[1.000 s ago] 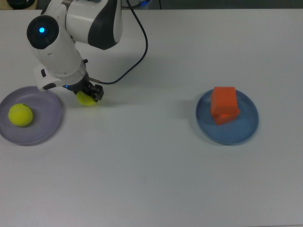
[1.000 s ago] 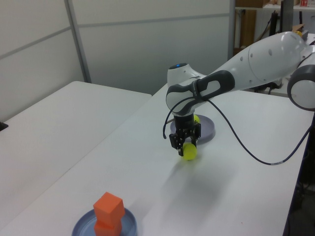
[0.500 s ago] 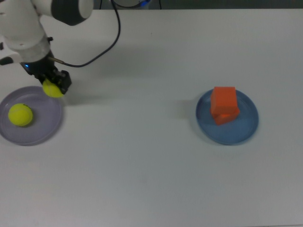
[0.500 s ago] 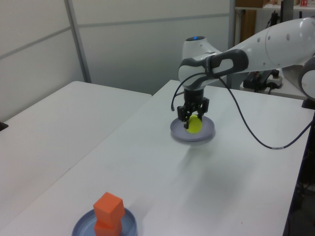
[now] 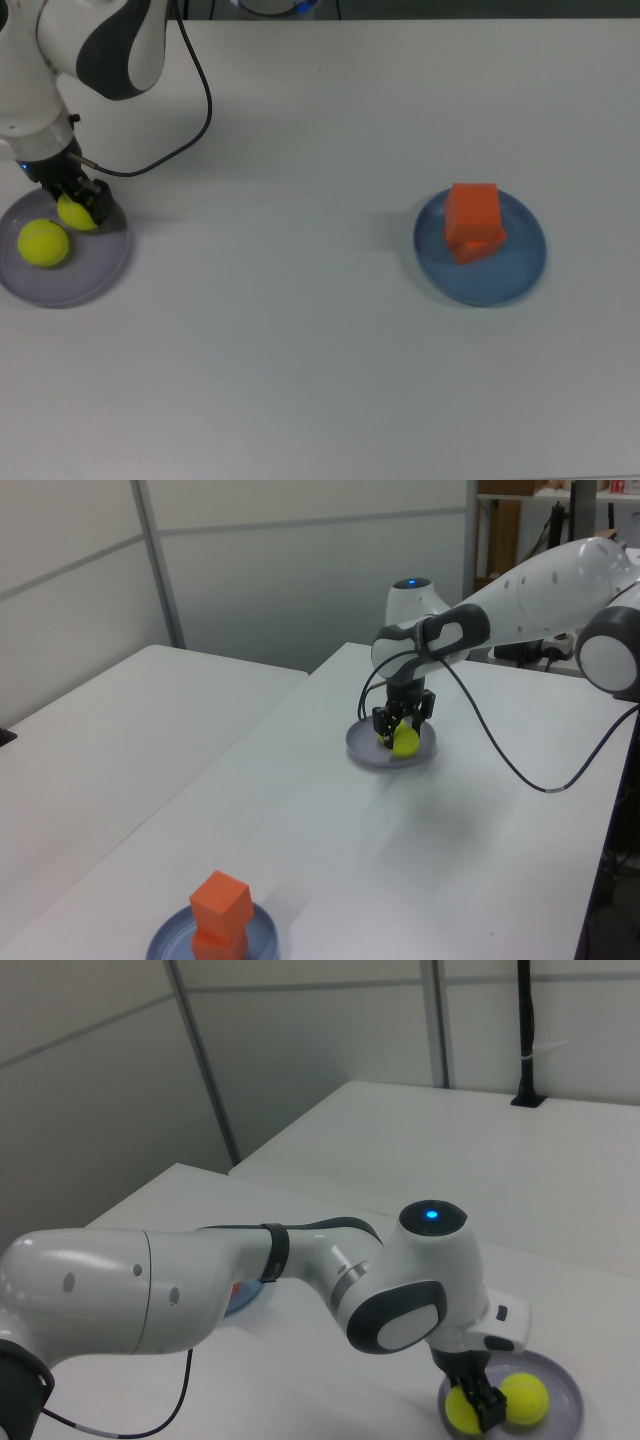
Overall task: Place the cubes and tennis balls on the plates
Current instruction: 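Place the second ball on the lavender plate and open the gripper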
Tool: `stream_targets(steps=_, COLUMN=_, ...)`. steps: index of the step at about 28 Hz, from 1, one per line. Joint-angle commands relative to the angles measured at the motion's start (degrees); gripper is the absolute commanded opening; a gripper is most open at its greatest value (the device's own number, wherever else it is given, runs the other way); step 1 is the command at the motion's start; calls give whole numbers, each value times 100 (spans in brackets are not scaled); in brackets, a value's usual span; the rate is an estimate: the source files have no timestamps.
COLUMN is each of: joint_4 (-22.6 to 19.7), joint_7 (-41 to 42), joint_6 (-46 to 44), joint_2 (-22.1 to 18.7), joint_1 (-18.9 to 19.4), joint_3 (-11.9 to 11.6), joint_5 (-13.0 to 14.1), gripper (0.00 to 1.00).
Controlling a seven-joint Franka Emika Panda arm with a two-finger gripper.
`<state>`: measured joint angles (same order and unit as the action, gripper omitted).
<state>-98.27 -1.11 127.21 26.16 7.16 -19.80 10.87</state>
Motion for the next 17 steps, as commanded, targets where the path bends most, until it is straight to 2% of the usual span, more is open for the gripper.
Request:
stream_targets(steps=1, joint_4=27, joint_7=129, joint_6=32, joint_2=-68, joint_1=58, joint_3=-59, joint_5=170, gripper=0)
stream_targets(steps=2, joint_4=27, joint_7=138, joint_6=32, joint_2=-68, joint_1=58, joint_3=-59, joint_5=161, gripper=0)
stream_targets(steps=3, joint_4=27, joint_7=138, joint_6=32, joint_2=-68, joint_1=58, joint_3=-59, joint_5=161, gripper=17)
stream_targets(steps=4, joint_4=27, joint_7=112, joint_6=23, joint_2=-76, joint_1=58, joint_3=-59, joint_5=161, gripper=99)
stream_targets(steps=8, joint_4=44, joint_7=120, joint_6=14, joint_2=-129, joint_1=75, joint_3=-68, joint_5=152, gripper=100)
stream_targets(steps=13, joint_4=115, joint_7=59, joint_6=-100, joint_2=-576, joint_1=146, joint_3=-24, joint_5=135, gripper=100)
stream_targets(steps=14, joint_4=167, joint_7=-37, joint_6=-309, joint_2=-777, joint_1=163, joint_3=20, joint_5=117, gripper=100)
stream_targets(steps=17, joint_4=422, joint_7=-301, joint_6=-784, joint_2=-1042, joint_1=286, joint_3=64, joint_5=65, gripper=100)
